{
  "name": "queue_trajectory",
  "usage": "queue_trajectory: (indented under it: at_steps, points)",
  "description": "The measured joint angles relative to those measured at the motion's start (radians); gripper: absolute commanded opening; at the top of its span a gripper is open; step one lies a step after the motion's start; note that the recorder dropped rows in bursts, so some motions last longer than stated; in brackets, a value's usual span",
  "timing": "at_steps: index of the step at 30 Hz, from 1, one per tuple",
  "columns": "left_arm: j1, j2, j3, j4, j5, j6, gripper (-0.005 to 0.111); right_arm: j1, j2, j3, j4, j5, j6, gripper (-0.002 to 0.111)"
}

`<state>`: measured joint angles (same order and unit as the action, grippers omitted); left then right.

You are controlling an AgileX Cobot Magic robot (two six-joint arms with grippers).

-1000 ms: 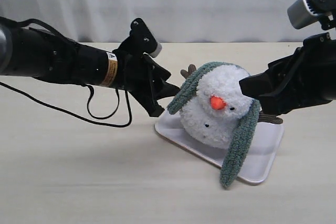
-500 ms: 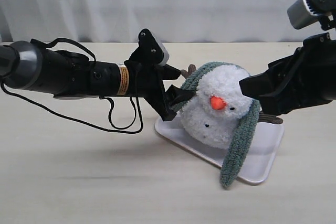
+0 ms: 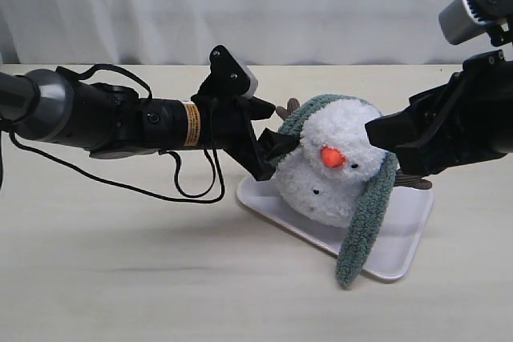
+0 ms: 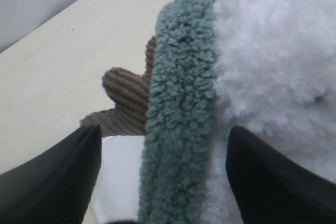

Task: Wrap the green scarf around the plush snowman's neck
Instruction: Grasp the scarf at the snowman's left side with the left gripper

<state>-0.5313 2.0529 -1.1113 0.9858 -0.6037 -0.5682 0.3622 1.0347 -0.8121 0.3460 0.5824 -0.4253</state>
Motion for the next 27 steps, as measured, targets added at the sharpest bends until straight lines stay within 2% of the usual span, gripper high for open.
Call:
queue_trajectory:
  at_steps: [8,10,13,16,19,21,27]
  points:
    - [-0.015,0.053,0.0,-0.048,-0.01,0.059,0.064,0.0,0.0,0.0,0.0,0.002,0.0,0.06]
    - [-0.015,0.061,0.0,-0.052,-0.01,0.08,0.057,0.0,0.0,0.0,0.0,0.002,0.0,0.06]
    - [-0.015,0.061,0.0,-0.052,-0.018,0.093,0.033,0.0,0.0,0.0,0.0,0.002,0.0,0.06]
    - [-0.015,0.061,0.0,-0.052,-0.018,0.101,0.014,0.0,0.0,0.0,0.0,0.002,0.0,0.06]
    - [-0.015,0.061,0.0,-0.052,-0.018,0.101,0.001,0.0,0.0,0.0,0.0,0.002,0.0,0.06]
    - [-0.015,0.057,0.0,-0.052,-0.006,0.098,0.0,0.0,0.0,0.0,0.0,0.002,0.0,0.06]
    - [-0.015,-0.038,0.0,-0.052,0.213,0.018,0.0,0.0,0.0,0.0,0.0,0.002,0.0,0.06]
